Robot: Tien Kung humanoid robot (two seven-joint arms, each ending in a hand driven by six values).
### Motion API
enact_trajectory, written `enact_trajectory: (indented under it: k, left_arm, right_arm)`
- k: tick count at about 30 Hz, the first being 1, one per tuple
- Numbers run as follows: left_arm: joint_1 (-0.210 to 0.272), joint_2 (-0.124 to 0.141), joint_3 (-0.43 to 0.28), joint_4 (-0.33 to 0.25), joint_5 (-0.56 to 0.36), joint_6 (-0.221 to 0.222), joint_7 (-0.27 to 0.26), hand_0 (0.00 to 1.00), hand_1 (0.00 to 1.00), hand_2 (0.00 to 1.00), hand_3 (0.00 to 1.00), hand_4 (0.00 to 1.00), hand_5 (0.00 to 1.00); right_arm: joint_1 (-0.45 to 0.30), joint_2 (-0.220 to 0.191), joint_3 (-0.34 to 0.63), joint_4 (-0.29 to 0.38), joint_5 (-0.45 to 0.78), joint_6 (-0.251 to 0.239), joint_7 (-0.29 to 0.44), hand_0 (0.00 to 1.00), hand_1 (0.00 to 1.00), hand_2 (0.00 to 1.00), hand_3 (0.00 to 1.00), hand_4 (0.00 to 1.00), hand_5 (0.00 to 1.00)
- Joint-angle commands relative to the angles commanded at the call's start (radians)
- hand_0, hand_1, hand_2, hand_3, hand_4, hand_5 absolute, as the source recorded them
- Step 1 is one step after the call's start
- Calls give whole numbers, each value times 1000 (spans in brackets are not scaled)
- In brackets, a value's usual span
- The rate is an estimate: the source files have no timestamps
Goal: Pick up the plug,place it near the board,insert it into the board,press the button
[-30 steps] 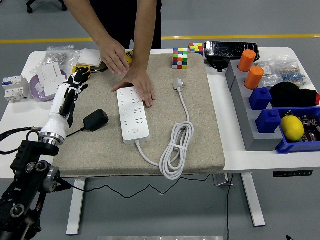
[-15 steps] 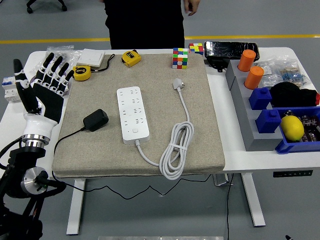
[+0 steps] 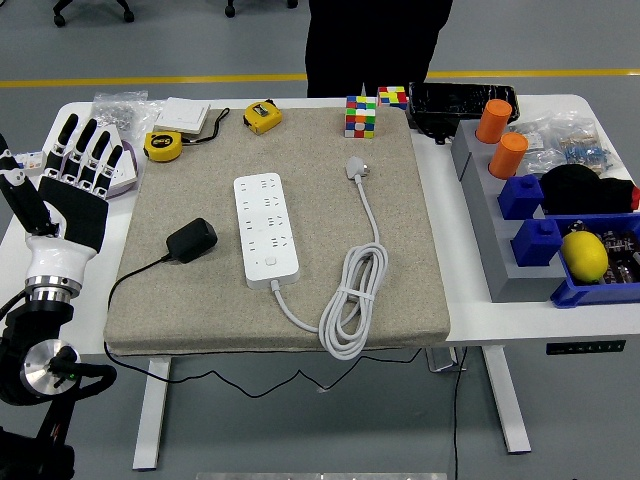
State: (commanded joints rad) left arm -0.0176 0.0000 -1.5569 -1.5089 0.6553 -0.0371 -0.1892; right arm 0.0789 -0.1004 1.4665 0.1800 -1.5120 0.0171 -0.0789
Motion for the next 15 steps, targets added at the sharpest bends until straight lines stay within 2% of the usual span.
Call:
enact_trajectory:
  k: [3,4,9,10,15]
  left_arm:
    - [-1,0,-5,0,1,-25,2,483,318,326,540,998,998]
    - [-1,0,-6,1,0,-32,3,998,998,834,618,998,998]
    - [-3,0,-6,6,-26,-40,12,998,998,834,618,998,998]
    - [-4,0,-7,7,-27,-39,14,592,670,857,948,998,998]
    - [-9,0,-8,11,-20,-22,6,592,670,857,948,998,998]
  right_arm:
    - [0,0,-1,0,1,0,-1,826,755,748,779,998,954]
    - [0,0,-1,0,0,0,-1,826,755,748,779,998,955]
    - [1,1,-1,0,2,0,-1,826,755,748,779,998,955]
    - [2,1,-1,0,3,0,-1,826,755,748,778,998,955]
    - [7,2,-1,0,6,-1,-1,826,755,748,778,998,955]
